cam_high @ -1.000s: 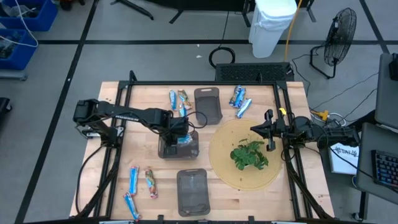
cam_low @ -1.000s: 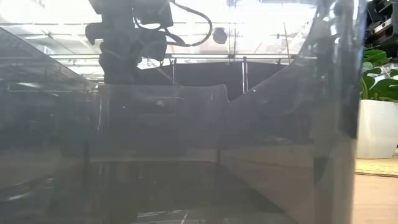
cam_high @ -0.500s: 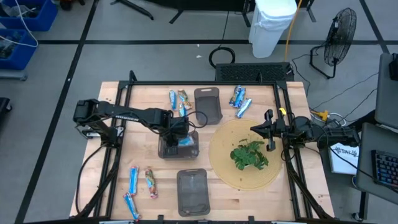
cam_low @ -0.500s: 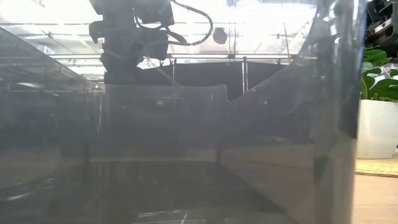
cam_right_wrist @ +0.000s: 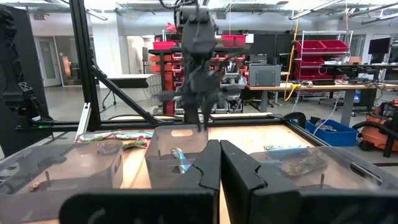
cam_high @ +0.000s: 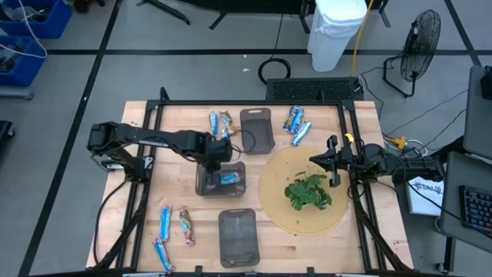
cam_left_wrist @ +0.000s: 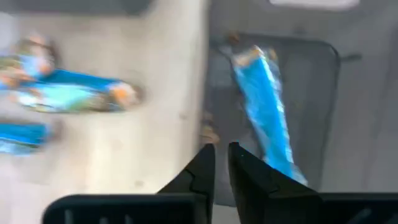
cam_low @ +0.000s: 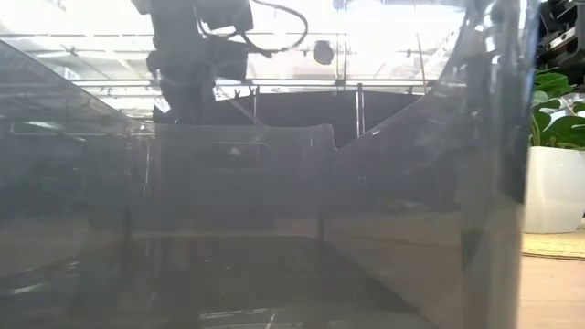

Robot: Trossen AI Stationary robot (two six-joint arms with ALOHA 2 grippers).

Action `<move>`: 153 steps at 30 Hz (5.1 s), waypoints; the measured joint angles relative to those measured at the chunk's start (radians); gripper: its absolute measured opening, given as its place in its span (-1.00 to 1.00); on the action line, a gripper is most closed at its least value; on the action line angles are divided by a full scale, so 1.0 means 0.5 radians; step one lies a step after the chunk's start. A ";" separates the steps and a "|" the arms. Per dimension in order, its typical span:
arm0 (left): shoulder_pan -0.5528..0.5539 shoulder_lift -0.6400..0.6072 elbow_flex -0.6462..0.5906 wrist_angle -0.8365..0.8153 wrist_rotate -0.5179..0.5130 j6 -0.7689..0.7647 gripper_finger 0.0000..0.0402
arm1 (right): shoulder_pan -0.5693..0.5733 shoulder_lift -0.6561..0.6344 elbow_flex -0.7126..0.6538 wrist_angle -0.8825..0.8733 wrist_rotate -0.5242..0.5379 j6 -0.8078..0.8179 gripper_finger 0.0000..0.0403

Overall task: Pick and place Granola Bars by type
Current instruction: Put the yellow granola bar into the middle black bin

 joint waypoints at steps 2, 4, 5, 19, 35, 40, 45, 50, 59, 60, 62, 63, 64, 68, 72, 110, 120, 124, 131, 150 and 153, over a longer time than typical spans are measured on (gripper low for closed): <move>0.059 -0.073 0.000 0.082 -0.011 0.061 -0.87 | -0.001 0.000 0.001 0.002 0.001 0.000 -1.00; 0.134 -0.165 0.000 0.213 0.007 0.133 -0.95 | 0.000 0.000 0.001 0.001 0.000 0.001 -1.00; 0.180 -0.207 0.002 0.287 0.038 0.178 -0.97 | -0.001 0.000 0.000 0.002 0.000 0.000 -1.00; 1.293 -0.347 -0.316 1.017 0.758 -0.125 -0.97 | 0.000 -0.001 0.000 0.001 0.001 0.001 -1.00; 1.544 -0.334 -0.448 0.811 0.521 -0.543 -0.78 | -0.001 -0.001 0.000 0.002 0.001 0.000 -1.00; 1.519 -0.236 -0.448 0.751 0.518 -0.553 -0.50 | -0.001 -0.001 0.001 0.001 0.001 0.001 -1.00; 1.513 -0.075 -0.448 0.722 0.471 -0.619 -0.24 | 0.000 -0.001 0.001 0.002 0.001 0.001 -1.00; 1.528 0.069 -0.448 0.721 0.439 -0.697 -0.13 | 0.000 -0.001 0.001 0.002 0.000 0.000 -1.00; 1.512 0.287 -0.448 0.845 0.568 -0.766 -0.12 | -0.001 -0.001 0.001 0.001 0.000 0.000 -1.00; 1.503 0.303 -0.448 0.872 0.581 -0.769 -0.12 | -0.001 -0.001 0.000 0.001 0.001 0.000 -1.00; 1.491 0.326 -0.448 0.889 0.632 -0.770 -0.12 | -0.001 -0.001 0.000 0.001 0.000 0.000 -1.00; 1.482 0.332 -0.448 0.891 0.652 -0.770 -0.12 | 0.000 -0.001 0.000 0.002 0.000 0.001 -1.00; 1.478 0.334 -0.448 0.901 0.674 -0.770 -0.12 | 0.000 -0.001 0.001 0.001 0.000 0.000 -1.00; 1.468 0.326 -0.448 0.920 0.683 -0.770 -0.12 | -0.001 -0.001 0.000 0.001 0.001 0.000 -1.00; 1.472 0.305 -0.446 0.933 0.687 -0.790 -0.12 | 0.000 -0.001 0.001 0.001 0.001 0.000 -1.00; 1.328 0.297 -0.445 0.982 0.680 -0.939 -0.12 | 0.000 -0.001 0.001 0.001 0.001 0.000 -1.00; 1.316 0.309 -0.444 0.981 0.683 -0.896 -0.12 | -0.001 0.000 0.000 0.001 0.000 0.001 -1.00; 1.312 0.359 -0.444 0.982 0.716 -0.891 -0.14 | 0.000 0.000 0.000 0.001 0.000 0.000 -1.00; 1.316 0.450 -0.436 1.008 0.796 -0.828 -0.53 | 0.000 -0.001 0.001 0.000 0.000 0.001 -1.00; 1.064 -0.453 -0.446 0.750 0.702 -0.140 -0.95 | 0.000 -0.001 0.001 0.001 0.000 0.000 -1.00; 0.845 -0.661 -0.446 0.599 0.478 0.093 -0.95 | -0.001 0.000 0.001 0.001 0.000 0.001 -1.00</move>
